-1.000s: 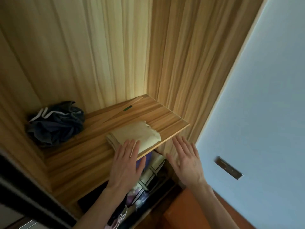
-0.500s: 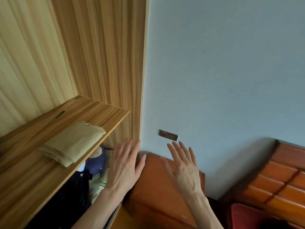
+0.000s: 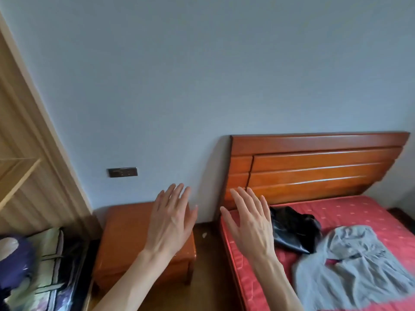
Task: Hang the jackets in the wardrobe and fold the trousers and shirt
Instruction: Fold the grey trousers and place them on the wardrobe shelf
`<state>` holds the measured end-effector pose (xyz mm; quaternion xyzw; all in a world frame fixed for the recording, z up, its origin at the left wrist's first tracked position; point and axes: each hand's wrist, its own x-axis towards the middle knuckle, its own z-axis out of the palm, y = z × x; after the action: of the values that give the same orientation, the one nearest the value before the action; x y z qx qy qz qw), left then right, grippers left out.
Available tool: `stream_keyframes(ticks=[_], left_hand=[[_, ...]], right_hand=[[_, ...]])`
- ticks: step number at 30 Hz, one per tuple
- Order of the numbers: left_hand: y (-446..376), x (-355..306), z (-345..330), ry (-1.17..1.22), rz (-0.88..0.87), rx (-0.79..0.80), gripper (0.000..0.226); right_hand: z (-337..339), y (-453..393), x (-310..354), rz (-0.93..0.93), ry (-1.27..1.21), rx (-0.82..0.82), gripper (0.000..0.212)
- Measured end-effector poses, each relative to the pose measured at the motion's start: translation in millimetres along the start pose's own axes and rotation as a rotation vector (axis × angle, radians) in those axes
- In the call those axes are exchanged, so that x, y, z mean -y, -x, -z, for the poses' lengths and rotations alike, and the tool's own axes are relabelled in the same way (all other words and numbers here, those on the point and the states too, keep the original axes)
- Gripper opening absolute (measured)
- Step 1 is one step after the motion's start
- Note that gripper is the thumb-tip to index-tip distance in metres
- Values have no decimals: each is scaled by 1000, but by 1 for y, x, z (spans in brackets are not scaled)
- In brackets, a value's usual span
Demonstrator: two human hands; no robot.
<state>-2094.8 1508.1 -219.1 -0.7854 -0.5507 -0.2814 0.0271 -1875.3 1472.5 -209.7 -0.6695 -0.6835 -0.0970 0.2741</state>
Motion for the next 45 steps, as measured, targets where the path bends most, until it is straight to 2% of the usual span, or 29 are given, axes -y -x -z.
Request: stream_keyframes(ticks=[11,14,23,33,38,45], left_hand=[[43,-224,-65,223,-311,106,56],[64,-278,-81,282,-374,148,56],[97,-414,-119,388,-607,282,62],[33,-481,-197,432,-764,340,73],[-36,-511,-267,476,-832,372,60],[-143,-551,-348,550,-912,418,57]], right_hand=[[117,161,-166,-368,140,-87,61],[146,205,-198,-460,159,-94,65],[208,289,-271,-684,256,-183,54],[197,270,-348,-869,330,-216,58],[166,223,-409,-991,367,-253,57],[140,149,-484,-1210,364,-360,59]])
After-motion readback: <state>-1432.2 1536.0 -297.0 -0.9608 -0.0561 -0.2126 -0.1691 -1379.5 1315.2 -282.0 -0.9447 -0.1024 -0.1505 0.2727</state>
